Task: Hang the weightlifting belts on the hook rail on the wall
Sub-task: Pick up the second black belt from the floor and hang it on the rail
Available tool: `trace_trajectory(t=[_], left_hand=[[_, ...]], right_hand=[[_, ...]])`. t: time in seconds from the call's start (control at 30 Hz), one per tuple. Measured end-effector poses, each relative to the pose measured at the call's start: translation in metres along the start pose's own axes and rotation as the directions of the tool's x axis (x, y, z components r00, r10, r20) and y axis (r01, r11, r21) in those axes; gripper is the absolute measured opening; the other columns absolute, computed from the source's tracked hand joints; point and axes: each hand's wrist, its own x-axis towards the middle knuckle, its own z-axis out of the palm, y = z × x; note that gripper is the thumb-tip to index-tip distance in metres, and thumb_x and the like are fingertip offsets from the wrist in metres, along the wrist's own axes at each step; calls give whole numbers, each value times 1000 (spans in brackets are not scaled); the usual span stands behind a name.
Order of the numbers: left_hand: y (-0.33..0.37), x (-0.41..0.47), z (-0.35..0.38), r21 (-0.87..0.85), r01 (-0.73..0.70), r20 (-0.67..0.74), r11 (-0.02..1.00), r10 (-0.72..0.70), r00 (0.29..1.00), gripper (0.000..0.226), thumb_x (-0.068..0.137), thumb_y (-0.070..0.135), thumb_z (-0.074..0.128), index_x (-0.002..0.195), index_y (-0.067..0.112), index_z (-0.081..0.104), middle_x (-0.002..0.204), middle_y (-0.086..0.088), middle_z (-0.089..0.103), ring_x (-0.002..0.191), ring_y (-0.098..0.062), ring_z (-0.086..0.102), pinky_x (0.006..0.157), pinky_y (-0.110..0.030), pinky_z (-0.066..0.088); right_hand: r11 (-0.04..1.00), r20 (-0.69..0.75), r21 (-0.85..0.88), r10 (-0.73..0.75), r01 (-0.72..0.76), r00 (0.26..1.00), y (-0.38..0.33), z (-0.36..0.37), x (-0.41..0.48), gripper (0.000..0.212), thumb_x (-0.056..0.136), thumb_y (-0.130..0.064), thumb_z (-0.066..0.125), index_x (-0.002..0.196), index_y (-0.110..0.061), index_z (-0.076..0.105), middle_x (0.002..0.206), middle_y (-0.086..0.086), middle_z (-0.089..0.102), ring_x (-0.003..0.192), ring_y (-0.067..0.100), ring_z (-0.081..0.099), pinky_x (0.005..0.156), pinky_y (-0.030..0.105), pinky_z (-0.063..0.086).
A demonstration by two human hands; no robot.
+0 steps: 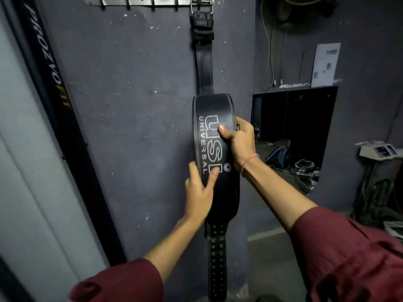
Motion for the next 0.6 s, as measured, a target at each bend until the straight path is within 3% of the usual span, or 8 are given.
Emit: trace_trajectory(t=[0.1,0.23,0.4,0.5,0.6], left_hand=[[-14,-16,-1,-31,58,9,998,-58,998,42,89,33,71,117,7,54,101,4,74,87,0,69,79,-22,56],[7,7,3,-168,68,-24,983,-73,997,38,83,23,79,116,11,64,108,6,75,99,-5,71,87,-22,56],[17,27,0,-211,26,-8,977,-29,1000,29,82,27,80,105,15,70,100,1,77,96,-17,73,88,-39,58],[23,38,2,-183,-8,-66,983,-4,998,27,82,30,80,101,13,71,97,2,77,93,-13,73,86,-35,57],[27,50,4,-195,12,-123,981,-36,992,25,83,27,80,97,8,72,92,1,77,85,-8,70,82,-29,56]], right_hand=[[1000,22,10,18,-18,1000,0,2,2,25,88,8,59,113,10,61,85,13,74,67,22,72,61,30,57],[1000,55,-15,17,-16,998,-5,0,7,23,90,2,61,112,9,60,87,12,74,71,22,73,64,32,58],[998,95,-60,2,4,995,0,-19,0,32,91,-6,66,121,2,58,108,13,73,93,22,73,81,33,59],[999,143,-49,9,-2,990,35,-33,-43,33,93,-3,63,126,-1,57,118,10,71,105,17,69,91,27,56],[993,184,-101,74,-56,980,79,-52,-87,40,90,4,64,130,-1,57,125,10,69,115,19,66,100,30,52]])
